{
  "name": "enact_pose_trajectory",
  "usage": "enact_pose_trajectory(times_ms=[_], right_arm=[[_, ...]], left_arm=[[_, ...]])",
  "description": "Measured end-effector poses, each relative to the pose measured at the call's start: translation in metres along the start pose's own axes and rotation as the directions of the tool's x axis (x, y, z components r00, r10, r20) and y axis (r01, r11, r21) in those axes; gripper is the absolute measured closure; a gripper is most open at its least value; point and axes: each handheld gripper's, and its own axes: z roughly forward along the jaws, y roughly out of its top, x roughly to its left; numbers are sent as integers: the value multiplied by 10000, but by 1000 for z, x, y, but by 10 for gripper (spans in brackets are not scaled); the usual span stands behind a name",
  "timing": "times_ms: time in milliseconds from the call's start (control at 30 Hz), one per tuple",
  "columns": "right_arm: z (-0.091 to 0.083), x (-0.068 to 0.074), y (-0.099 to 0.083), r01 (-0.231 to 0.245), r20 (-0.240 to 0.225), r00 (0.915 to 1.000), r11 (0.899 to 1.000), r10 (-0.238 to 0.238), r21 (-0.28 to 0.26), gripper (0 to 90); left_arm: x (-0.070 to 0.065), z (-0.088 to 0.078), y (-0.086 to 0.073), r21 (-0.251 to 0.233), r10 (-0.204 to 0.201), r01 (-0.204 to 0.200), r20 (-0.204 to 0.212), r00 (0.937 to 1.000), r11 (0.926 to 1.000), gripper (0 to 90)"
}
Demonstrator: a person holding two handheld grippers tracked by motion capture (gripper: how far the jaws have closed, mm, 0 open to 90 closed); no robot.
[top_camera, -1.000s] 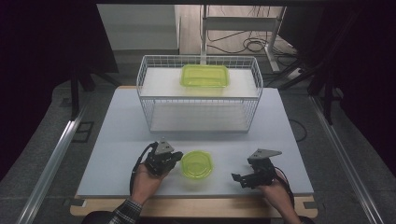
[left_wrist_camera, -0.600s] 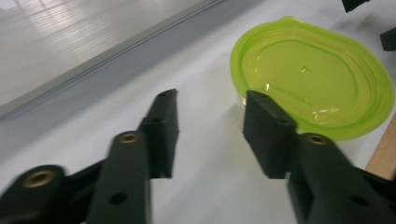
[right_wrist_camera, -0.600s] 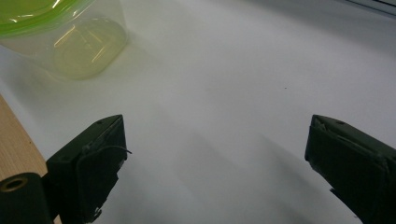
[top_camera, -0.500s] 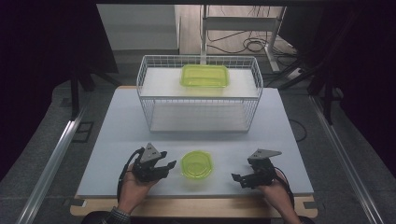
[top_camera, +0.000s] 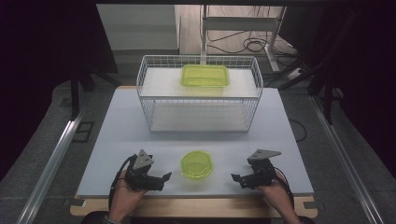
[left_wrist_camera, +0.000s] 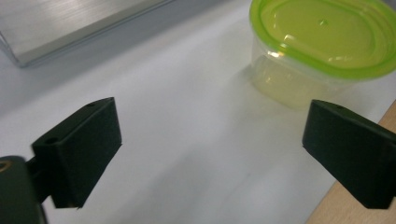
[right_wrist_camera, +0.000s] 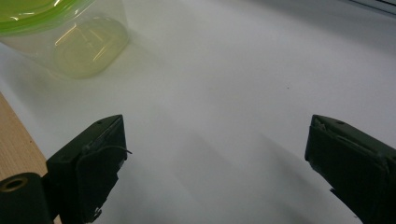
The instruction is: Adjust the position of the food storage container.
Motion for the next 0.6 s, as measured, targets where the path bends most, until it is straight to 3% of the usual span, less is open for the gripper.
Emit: enact_pose_trajectory(times_ms=[200, 400, 600], right_arm=[[0, 1, 0, 5, 8, 10000, 10000, -5, -30, 55], [1, 1, 0, 17, -4, 10000, 10000, -17, 9, 55], [1, 2, 0, -41, -37, 10000, 10000, 41, -31, 55]], left_arm=[[-2, -3, -12, 53, 243, -243, -108, 9996, 9997, 7], [-3, -4, -22, 403, 498, -488, -237, 9985, 9980, 0], [-3, -4, -25, 437, 597, -580, -389, 9975, 9974, 0]])
